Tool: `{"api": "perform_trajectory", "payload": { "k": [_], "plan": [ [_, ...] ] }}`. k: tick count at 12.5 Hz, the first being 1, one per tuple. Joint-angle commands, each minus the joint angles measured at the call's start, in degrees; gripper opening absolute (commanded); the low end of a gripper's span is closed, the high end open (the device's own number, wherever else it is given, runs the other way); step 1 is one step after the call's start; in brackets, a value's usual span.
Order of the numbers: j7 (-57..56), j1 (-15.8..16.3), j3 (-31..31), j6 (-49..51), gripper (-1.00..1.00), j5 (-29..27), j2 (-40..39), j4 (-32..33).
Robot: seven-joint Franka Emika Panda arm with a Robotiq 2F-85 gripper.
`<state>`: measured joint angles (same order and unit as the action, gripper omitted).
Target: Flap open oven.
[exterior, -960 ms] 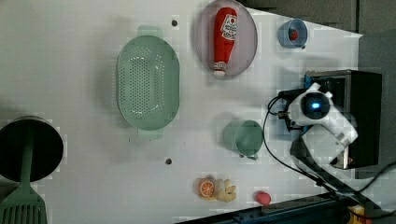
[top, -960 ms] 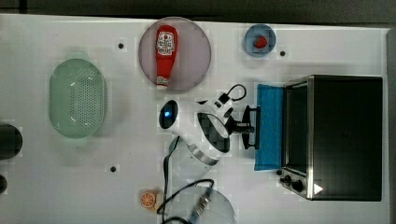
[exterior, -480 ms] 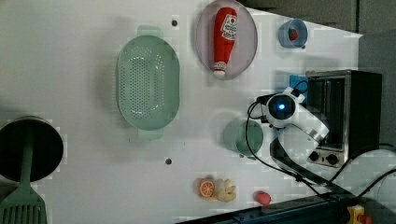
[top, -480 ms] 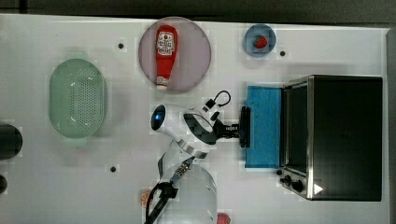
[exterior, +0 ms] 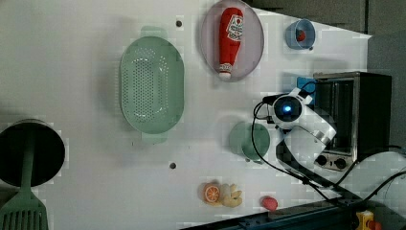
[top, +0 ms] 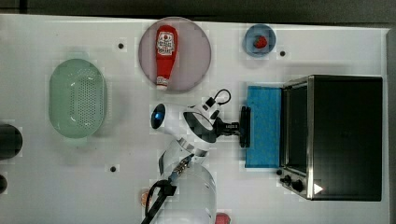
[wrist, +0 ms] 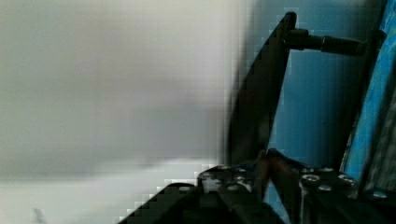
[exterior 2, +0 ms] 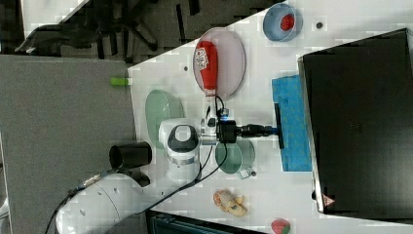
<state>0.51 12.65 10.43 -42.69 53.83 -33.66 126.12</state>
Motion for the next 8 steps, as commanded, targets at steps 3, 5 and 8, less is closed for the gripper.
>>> {"api": "perform_trajectory", "payload": {
  "k": [3,5,8],
  "plan": [
    [2.86,-0.35,0.53,-3.46,-0.65,-24.19,13.00,-1.85],
    [2.86,-0.73,0.80,-0.07,-0.65,-37.42,20.53,-2.44],
    [2.87,-1.02,1.63,13.67,-0.65,-48.92,31.97,-5.41]
  ]
}}
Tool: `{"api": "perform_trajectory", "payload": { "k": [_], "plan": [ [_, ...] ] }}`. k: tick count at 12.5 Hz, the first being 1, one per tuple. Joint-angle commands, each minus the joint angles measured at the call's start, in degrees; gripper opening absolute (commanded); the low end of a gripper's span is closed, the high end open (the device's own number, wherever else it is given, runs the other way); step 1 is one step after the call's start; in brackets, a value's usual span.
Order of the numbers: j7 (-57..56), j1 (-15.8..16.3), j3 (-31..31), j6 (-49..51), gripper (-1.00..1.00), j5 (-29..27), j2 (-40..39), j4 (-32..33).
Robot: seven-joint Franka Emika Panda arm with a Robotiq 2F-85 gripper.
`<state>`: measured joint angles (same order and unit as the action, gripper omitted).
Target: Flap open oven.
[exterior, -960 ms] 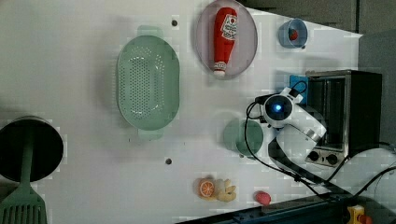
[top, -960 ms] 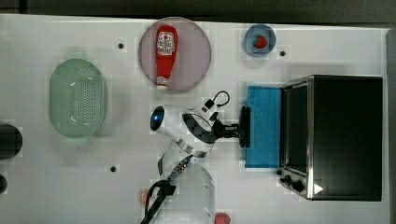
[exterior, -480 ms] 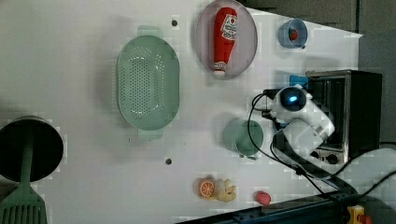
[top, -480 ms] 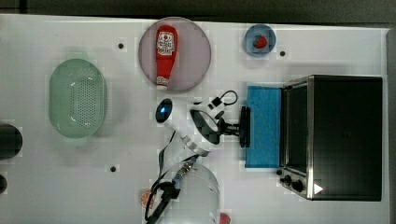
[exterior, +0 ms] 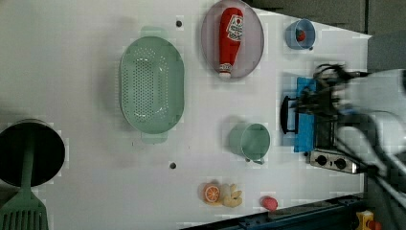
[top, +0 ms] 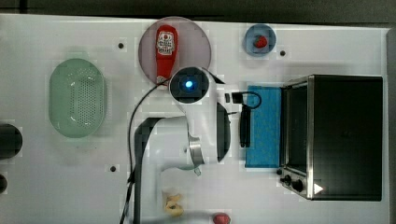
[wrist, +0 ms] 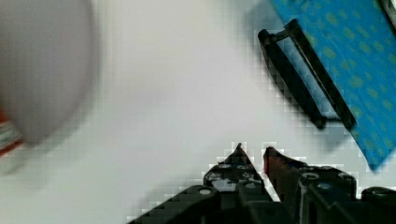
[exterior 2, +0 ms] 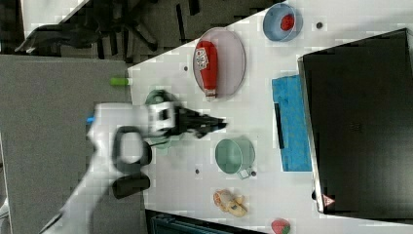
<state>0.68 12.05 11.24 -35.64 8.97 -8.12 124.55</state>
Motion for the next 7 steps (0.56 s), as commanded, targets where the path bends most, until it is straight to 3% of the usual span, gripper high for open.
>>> {"api": "perform_trajectory", "payload": {
  "k": [1,7],
  "plan": [
    [2.70,-0.51,1.02,10.41,-0.65,-4.60,9.45,-5.70],
    [5.44,-0.83,2.78,26.82,-0.65,-4.62,18.16,-14.91]
  ]
}}
